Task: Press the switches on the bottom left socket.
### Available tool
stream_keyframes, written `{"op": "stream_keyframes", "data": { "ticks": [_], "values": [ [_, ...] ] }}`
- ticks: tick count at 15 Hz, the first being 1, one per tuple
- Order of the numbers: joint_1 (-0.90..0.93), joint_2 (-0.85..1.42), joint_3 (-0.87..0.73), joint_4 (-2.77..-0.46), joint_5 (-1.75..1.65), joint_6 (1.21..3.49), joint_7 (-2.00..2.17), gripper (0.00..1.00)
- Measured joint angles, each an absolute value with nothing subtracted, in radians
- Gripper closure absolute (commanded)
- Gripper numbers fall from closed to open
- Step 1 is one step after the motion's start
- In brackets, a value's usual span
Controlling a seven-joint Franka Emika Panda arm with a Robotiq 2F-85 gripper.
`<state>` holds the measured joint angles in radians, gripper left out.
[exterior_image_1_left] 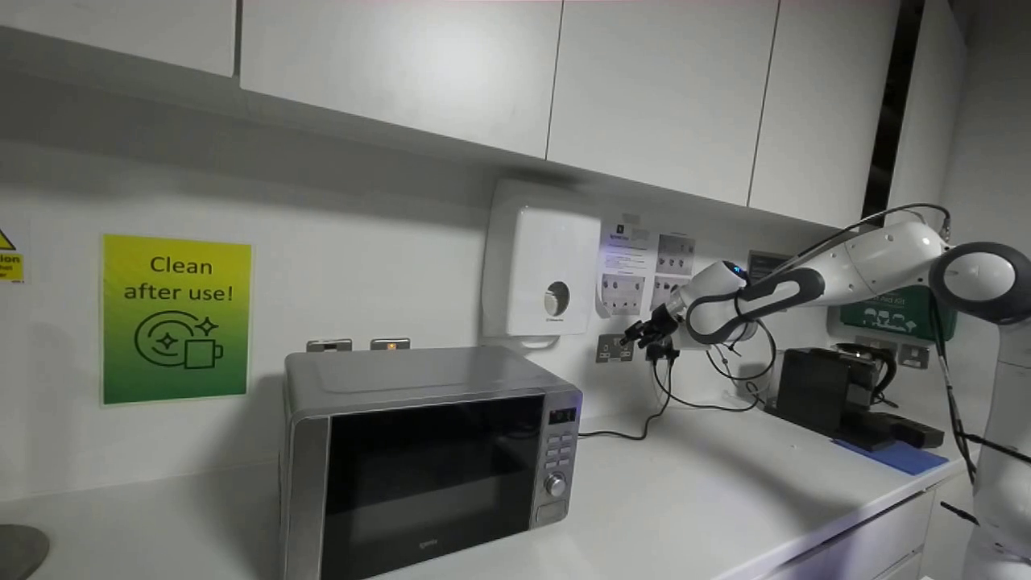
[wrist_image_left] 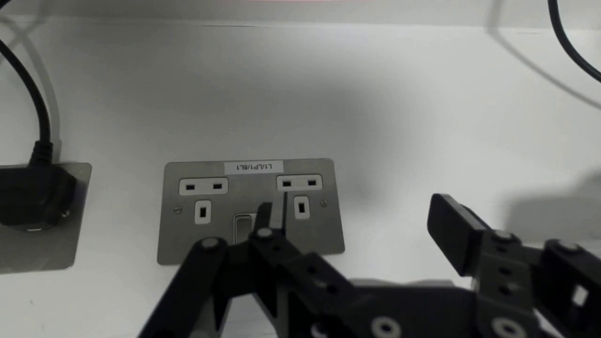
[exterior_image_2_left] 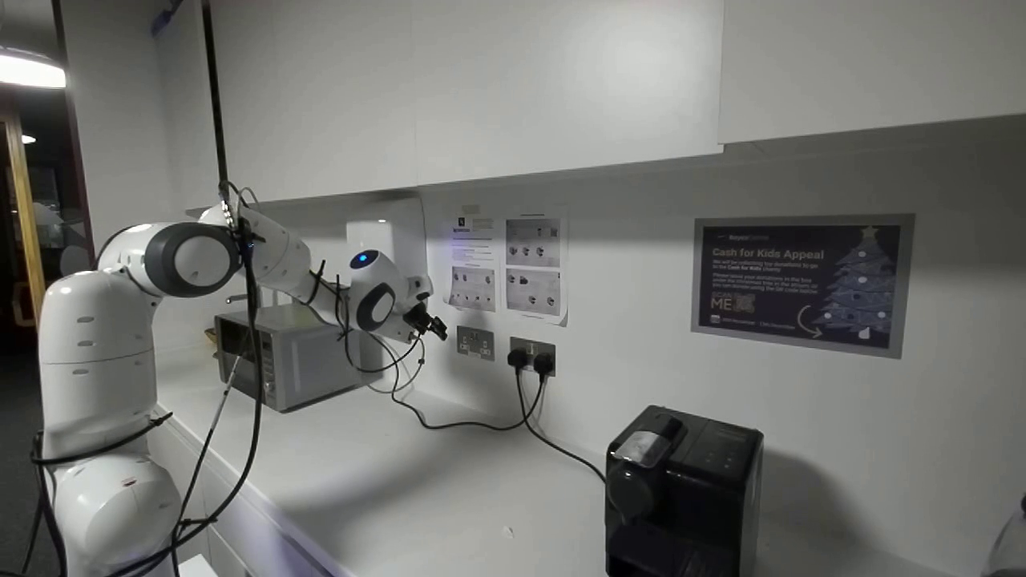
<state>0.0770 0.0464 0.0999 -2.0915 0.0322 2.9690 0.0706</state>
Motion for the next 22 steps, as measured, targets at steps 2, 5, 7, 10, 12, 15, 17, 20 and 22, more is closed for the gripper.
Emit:
{"op": "stream_keyframes", "data": {
  "ticks": [2,5,7,10,12,15,17,20,22],
  "values": [
    [0.077,0.051,0.092,-2.081,0.032,2.969,0.071,0.62],
    [0.077,0.058,0.080,-2.068,0.032,2.969,0.071,0.85],
    [0.077,0.065,0.075,-2.061,0.029,2.969,0.071,0.99],
    [0.077,0.077,0.068,-2.057,0.010,2.969,0.072,1.00],
    [0.077,0.089,0.064,-2.050,0.002,2.969,0.073,1.00],
    [0.077,0.114,0.053,-2.026,0.002,2.969,0.079,1.00],
    [0.077,0.132,0.045,-2.007,0.001,2.969,0.085,1.00],
    [0.077,0.157,0.040,-1.978,0.001,2.969,0.093,1.00],
    [0.078,0.171,0.037,-1.961,0.001,2.969,0.098,1.00]
  ]
}}
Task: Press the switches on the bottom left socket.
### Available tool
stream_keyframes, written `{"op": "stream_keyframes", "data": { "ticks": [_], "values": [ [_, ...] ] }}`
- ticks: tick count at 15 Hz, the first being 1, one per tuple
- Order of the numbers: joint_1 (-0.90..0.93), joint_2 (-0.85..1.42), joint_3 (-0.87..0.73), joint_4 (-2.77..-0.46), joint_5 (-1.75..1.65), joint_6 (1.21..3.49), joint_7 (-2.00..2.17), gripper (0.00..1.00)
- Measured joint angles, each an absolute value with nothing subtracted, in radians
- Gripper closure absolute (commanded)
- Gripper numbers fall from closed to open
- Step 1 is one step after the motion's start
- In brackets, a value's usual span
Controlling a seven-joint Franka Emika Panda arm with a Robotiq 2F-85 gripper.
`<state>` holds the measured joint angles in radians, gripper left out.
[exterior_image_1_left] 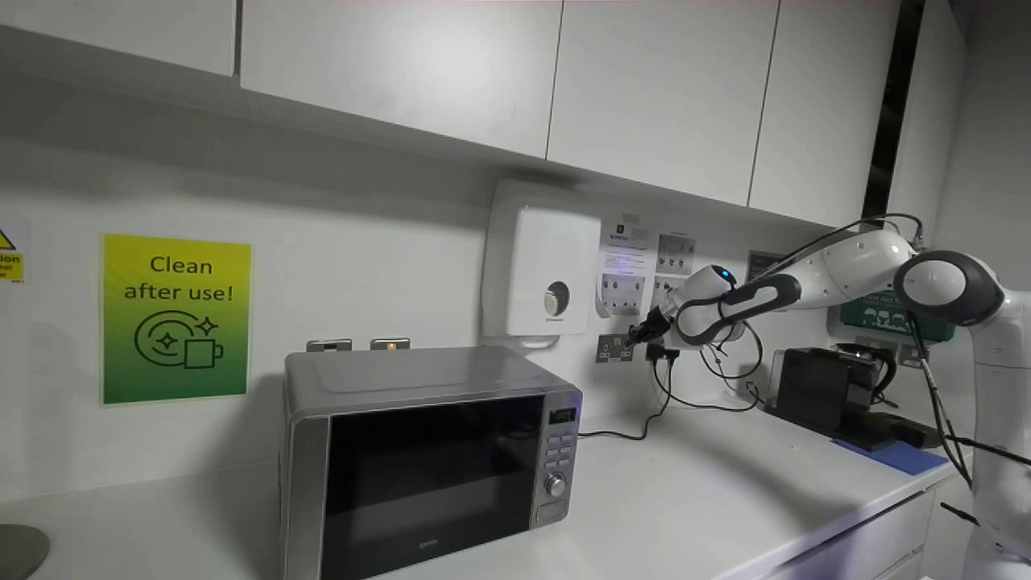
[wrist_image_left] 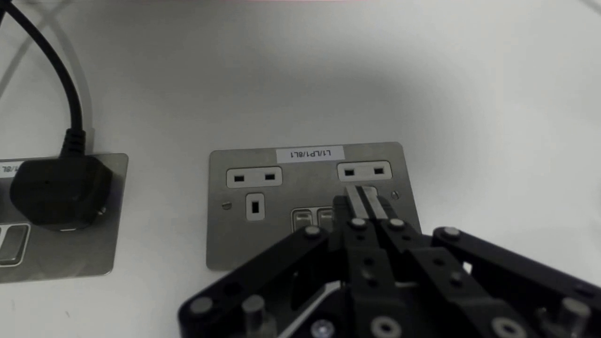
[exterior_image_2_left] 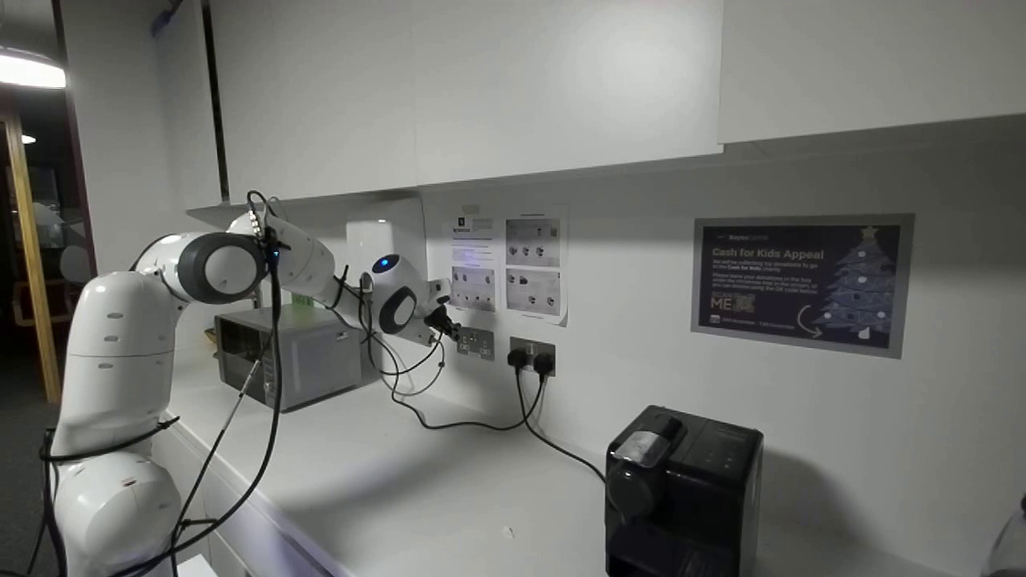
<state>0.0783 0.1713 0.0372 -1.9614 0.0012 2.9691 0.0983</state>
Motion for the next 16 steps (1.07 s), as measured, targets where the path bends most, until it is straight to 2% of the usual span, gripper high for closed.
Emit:
{"op": "stream_keyframes", "data": {
  "ticks": [16],
  "values": [
    [0.082,0.202,0.030,-1.936,-0.002,2.968,0.109,1.00]
  ]
}}
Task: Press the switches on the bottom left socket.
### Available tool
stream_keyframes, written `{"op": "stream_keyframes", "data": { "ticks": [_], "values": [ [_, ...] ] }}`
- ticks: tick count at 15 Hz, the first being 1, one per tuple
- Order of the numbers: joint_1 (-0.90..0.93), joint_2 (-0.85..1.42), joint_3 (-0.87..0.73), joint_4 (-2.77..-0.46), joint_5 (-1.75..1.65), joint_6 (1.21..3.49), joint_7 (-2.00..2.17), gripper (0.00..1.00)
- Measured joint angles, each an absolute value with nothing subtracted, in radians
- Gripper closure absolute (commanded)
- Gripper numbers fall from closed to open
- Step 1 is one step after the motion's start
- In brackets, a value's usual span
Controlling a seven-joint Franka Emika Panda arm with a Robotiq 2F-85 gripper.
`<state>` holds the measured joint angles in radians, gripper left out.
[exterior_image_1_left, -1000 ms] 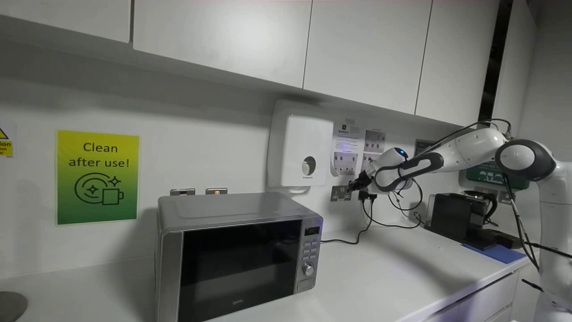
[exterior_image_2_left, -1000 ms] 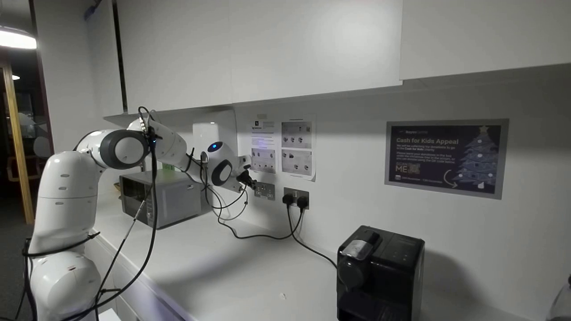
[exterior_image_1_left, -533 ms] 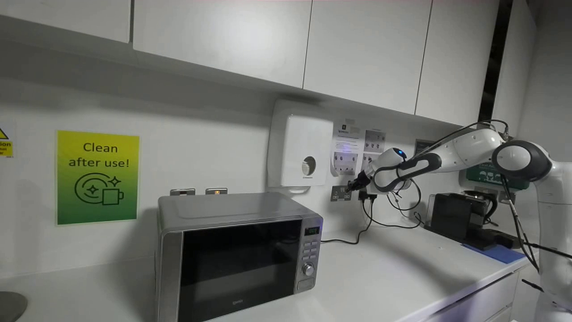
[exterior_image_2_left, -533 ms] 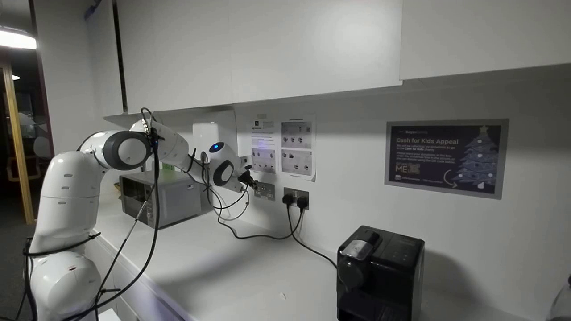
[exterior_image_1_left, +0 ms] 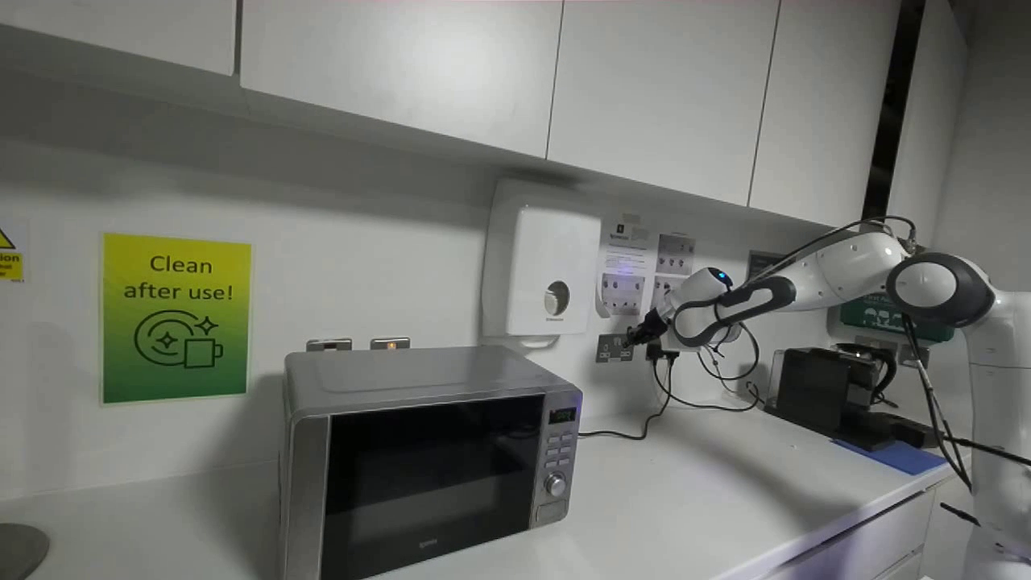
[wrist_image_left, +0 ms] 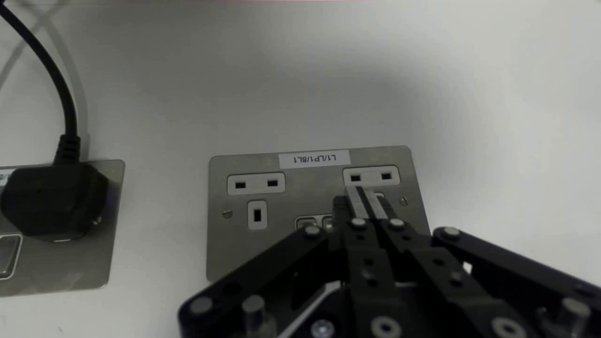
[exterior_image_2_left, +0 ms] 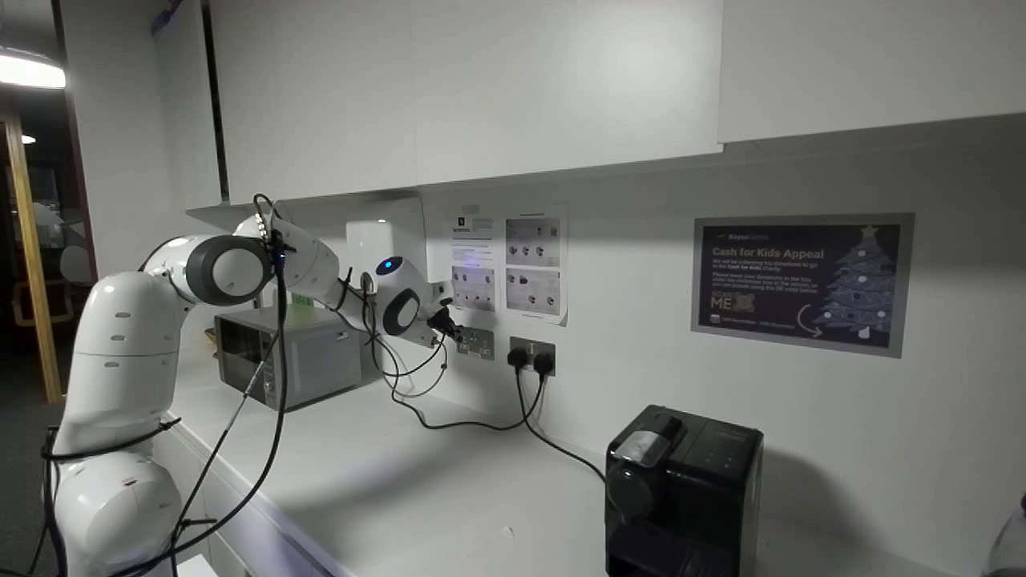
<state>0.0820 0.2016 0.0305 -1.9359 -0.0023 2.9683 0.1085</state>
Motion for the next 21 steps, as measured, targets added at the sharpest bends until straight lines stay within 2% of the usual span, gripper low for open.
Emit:
{"op": "stream_keyframes", "data": {
  "ticks": [21],
  "values": [
    [0.080,0.263,0.029,-1.879,-0.001,2.969,0.109,1.00]
  ]
}}
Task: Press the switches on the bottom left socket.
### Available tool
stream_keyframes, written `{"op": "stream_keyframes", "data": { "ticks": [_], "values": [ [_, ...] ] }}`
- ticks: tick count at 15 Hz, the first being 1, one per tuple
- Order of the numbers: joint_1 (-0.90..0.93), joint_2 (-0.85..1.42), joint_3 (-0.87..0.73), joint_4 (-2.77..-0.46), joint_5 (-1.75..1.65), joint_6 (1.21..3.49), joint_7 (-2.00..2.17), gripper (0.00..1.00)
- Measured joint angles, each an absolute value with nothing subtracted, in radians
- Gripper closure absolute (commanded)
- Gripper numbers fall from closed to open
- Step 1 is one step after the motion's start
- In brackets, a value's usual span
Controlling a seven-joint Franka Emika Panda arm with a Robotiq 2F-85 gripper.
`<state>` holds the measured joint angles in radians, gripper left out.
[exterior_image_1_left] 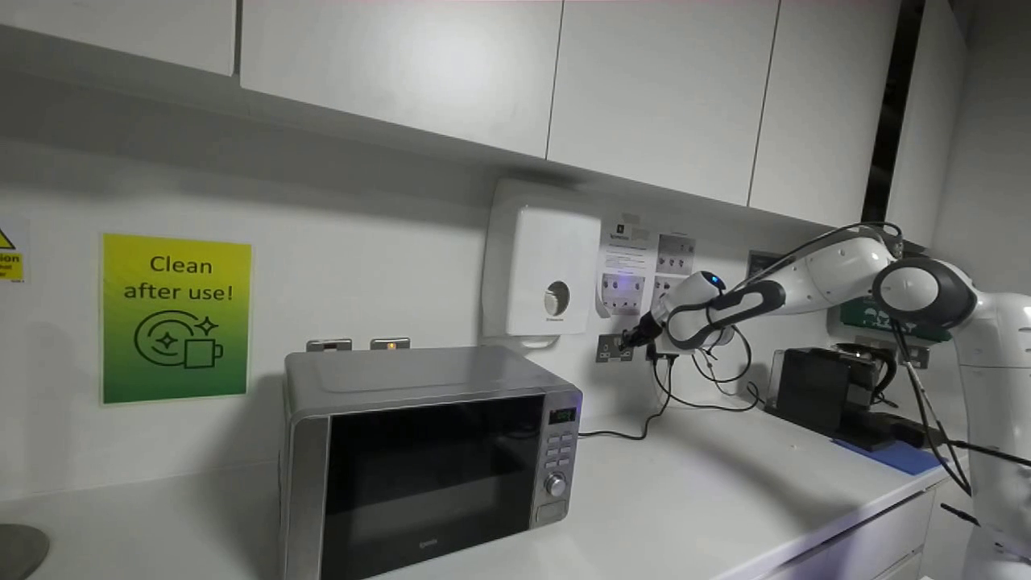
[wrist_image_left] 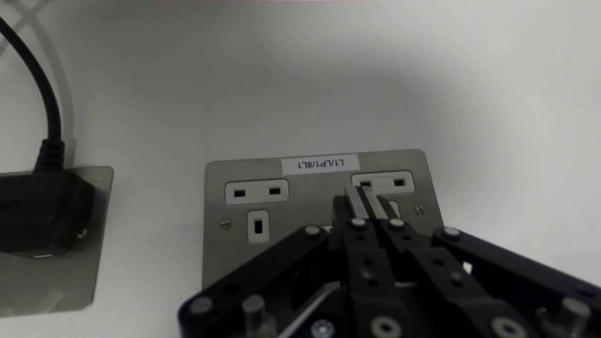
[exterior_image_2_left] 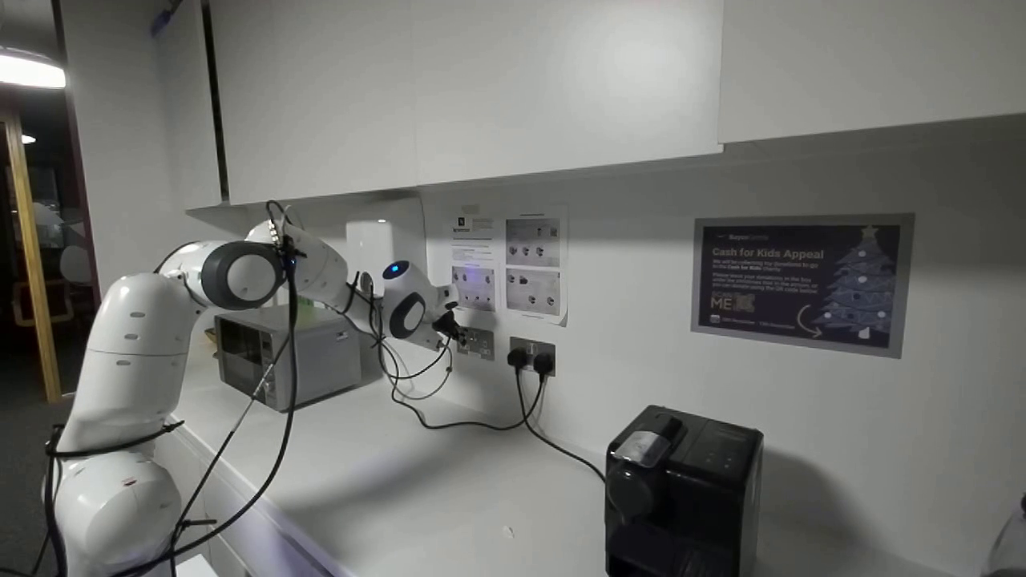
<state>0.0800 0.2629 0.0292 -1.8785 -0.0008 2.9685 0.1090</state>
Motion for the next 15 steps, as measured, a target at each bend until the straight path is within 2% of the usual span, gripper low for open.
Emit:
{"op": "stream_keyframes", "data": {
  "ticks": [15],
  "values": [
    [0.080,0.310,0.027,-1.815,-0.001,2.969,0.110,1.00]
  ]
}}
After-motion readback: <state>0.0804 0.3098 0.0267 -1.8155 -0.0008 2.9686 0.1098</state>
